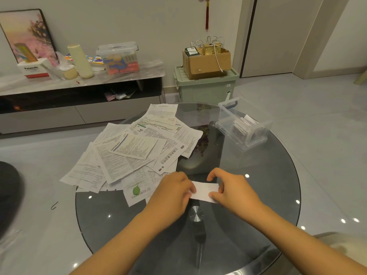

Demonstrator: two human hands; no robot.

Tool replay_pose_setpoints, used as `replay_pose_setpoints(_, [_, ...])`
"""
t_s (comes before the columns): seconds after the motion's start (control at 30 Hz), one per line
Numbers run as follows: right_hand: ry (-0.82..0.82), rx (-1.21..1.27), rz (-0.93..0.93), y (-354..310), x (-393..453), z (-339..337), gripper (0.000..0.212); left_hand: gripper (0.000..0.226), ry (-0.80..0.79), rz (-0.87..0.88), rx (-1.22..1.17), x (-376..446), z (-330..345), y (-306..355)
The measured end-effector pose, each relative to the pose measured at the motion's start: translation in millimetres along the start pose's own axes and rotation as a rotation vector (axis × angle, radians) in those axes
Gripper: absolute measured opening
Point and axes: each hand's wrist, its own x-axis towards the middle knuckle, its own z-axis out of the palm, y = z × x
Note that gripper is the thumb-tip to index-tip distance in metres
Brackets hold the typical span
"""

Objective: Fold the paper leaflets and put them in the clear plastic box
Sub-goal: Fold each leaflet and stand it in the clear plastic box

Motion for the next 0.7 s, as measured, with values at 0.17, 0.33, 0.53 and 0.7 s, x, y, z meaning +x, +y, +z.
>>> replay_pose_setpoints(0.17, [-0.213, 0.333, 0.141, -7.3, -7.6, -3.3, 0.019, 0.039, -0.089, 0.058, -0.024, -9.7, 0.1, 10.6])
replay_pose_setpoints(0.33, [-0.290, 0.461, 0.142, -9.7, -11.6, -17.0, 0.022, 0.065, -0.142, 0.083, 0.024, -10.0, -2.7, 11.8])
replay_pose_setpoints(0.53, [-0.263, 0.464, 0.069, -15.1, -12.0, -23.0, 0.028, 0.065, -0.143, 0.065, 0.073, -6.8, 1.1, 12.0])
replay_pose_setpoints(0.7, [-0.132, 0.476, -0.056, -12.6, -9.2, -18.4, 0.028, 0.041, -0.040, 0.058, -0.034, -6.3, 5.0, 10.1])
